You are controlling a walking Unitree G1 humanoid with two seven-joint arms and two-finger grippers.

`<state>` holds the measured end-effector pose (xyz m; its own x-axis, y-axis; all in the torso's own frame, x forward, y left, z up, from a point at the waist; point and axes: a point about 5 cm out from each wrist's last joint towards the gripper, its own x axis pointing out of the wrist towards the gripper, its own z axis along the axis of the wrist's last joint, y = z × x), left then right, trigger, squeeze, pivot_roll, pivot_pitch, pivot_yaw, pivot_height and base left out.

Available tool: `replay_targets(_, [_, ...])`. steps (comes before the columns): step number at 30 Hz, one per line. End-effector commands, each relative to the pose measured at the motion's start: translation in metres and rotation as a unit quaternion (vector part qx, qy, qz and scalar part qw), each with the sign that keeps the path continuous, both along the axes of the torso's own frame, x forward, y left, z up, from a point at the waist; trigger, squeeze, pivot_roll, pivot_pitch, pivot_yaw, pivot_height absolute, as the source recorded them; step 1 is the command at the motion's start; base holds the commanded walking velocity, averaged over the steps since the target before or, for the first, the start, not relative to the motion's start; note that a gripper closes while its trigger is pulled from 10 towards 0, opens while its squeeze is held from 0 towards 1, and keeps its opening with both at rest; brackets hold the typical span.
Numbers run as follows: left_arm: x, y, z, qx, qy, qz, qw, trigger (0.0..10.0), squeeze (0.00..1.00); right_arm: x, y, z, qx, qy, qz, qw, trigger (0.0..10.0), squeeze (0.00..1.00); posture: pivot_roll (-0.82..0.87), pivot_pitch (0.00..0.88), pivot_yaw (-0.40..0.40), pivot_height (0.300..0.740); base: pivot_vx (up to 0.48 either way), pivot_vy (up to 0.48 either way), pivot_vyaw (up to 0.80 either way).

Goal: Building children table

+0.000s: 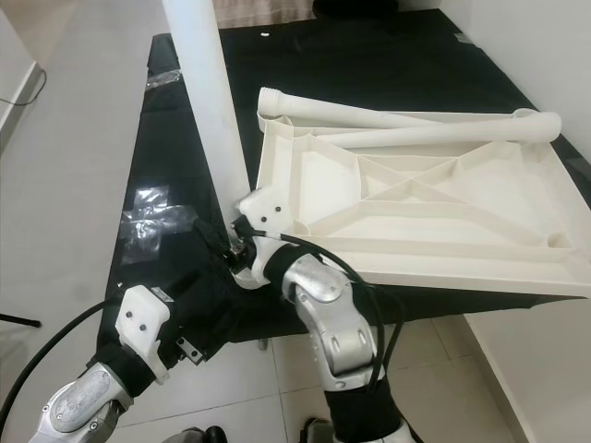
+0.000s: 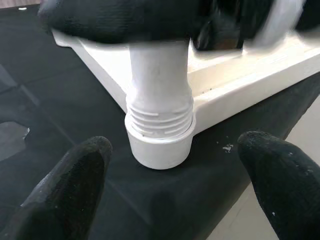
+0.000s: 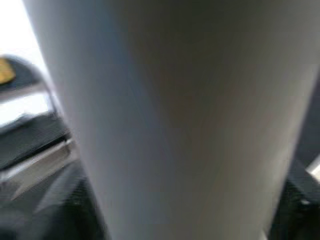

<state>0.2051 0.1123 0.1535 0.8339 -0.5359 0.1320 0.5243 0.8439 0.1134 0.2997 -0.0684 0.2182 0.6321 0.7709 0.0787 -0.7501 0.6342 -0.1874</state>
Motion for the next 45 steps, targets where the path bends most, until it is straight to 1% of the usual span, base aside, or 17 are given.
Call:
replay_targets(1, [-0.003,-0.001,-0.005,0.0,0.009,0.002,1.0,10.0,0.0,0.001,0.0,0.004,-0.003,-0.006,0.06,0.998,10.0,0.68,0.02,0.192,0.009,0.74,0.0,0.0,0.0])
replay_targets(2, [-0.003,-0.001,-0.005,0.0,0.009,0.002,1.0,10.0,0.0,0.005,-0.003,0.006,-0.014,-0.003,0.084,0.996,10.0,0.25,0.02,0.192,0.009,0.74,0.0,0.0,0.0])
replay_targets(3, [-0.003,-0.001,-0.005,0.0,0.009,0.002,1.0,10.0,0.0,0.005,-0.003,0.006,-0.014,-0.003,0.084,0.996,10.0,0.25,0.02,0.192,0.009,0.74,0.0,0.0,0.0])
replay_targets(4, [-0.004,-0.001,-0.004,-0.001,0.009,0.002,1.0,10.0,0.0,0.01,-0.008,0.009,-0.03,-0.005,0.11,0.993,10.0,0.0,0.03,0.2,0.006,0.74,0.0,0.0,0.0])
replay_targets(13, [-0.007,-0.002,-0.003,-0.002,0.009,0.005,1.0,10.0,0.0,0.033,-0.029,0.04,-0.063,0.012,0.242,0.968,10.0,0.0,0.05,0.219,-0.002,0.74,0.0,0.0,0.0])
replay_targets(18, [-0.008,-0.003,-0.003,-0.002,0.009,0.004,1.0,10.0,0.0,0.037,-0.034,0.044,-0.065,0.02,0.265,0.962,10.0,0.0,0.06,0.222,-0.003,0.74,0.0,0.0,0.0])
replay_targets(19, [-0.008,-0.003,-0.003,-0.002,0.01,0.003,1.0,10.0,0.0,0.038,-0.036,0.044,-0.067,0.023,0.271,0.96,3.6,0.0,0.06,0.222,-0.003,0.74,0.0,0.0,0.0])
replay_targets(20, [-0.008,-0.003,-0.003,-0.003,0.01,0.003,1.0,10.0,0.0,0.038,-0.038,0.044,-0.065,0.028,0.277,0.958,0.0,0.0,0.05,0.228,-0.003,0.74,0.0,0.0,0.0])
replay_targets(30, [-0.009,-0.002,-0.002,-0.006,0.012,-0.001,1.0,10.0,0.0,0.037,-0.044,0.033,-0.061,0.055,0.316,0.945,0.0,0.0,0.05,0.235,-0.001,0.74,0.0,0.0,0.0])
replay_targets(35, [-0.009,-0.003,-0.002,-0.007,0.012,-0.004,1.0,10.0,0.0,0.04,-0.041,0.008,-0.072,0.058,0.214,0.972,0.0,0.0,0.05,0.237,-0.001,0.74,0.0,0.0,0.0])
replay_targets(37, [-0.01,-0.002,-0.002,-0.006,0.011,-0.001,1.0,10.0,0.0,0.039,-0.036,-0.022,-0.075,0.103,0.043,0.991,0.0,0.0,0.04,0.238,-0.017,0.74,0.0,0.0,0.0])
replay_targets(38, [-0.009,-0.001,-0.002,-0.006,0.01,0.001,1.0,10.0,0.0,0.038,-0.037,-0.034,-0.08,0.119,-0.037,0.989,0.0,0.0,0.04,0.238,-0.016,0.74,0.0,0.0,0.0])
replay_targets(39, [-0.009,-0.001,-0.002,-0.006,0.01,0.001,1.0,10.0,0.0,0.038,-0.037,-0.034,-0.08,0.119,-0.037,0.989,0.0,0.0,0.04,0.238,-0.016,0.74,0.0,0.0,0.0])
replay_targets(40, [-0.009,0.0,-0.002,-0.005,0.009,0.003,1.0,10.0,0.0,0.033,-0.042,-0.046,-0.074,0.133,-0.147,0.977,0.0,0.0,0.04,0.237,-0.008,0.74,0.0,0.0,0.0])
replay_targets(41, [-0.009,0.0,-0.002,-0.005,0.009,0.003,1.0,10.0,0.0,0.033,-0.042,-0.046,-0.074,0.133,-0.147,0.977,0.0,0.0,0.04,0.237,-0.008,0.74,0.0,0.0,0.0])
replay_targets(43, [-0.007,0.002,-0.002,-0.002,0.008,0.005,1.0,10.0,0.0,0.007,-0.026,-0.056,-0.041,0.154,-0.188,0.969,0.0,0.0,0.03,0.238,0.009,0.74,0.0,0.0,0.0])
replay_targets(45, [-0.005,0.002,-0.002,-0.001,0.008,0.004,1.0,10.0,0.0,-0.001,-0.014,-0.057,-0.031,0.158,-0.154,0.975,0.0,0.0,0.01,0.224,0.016,0.74,0.0,0.0,0.0])
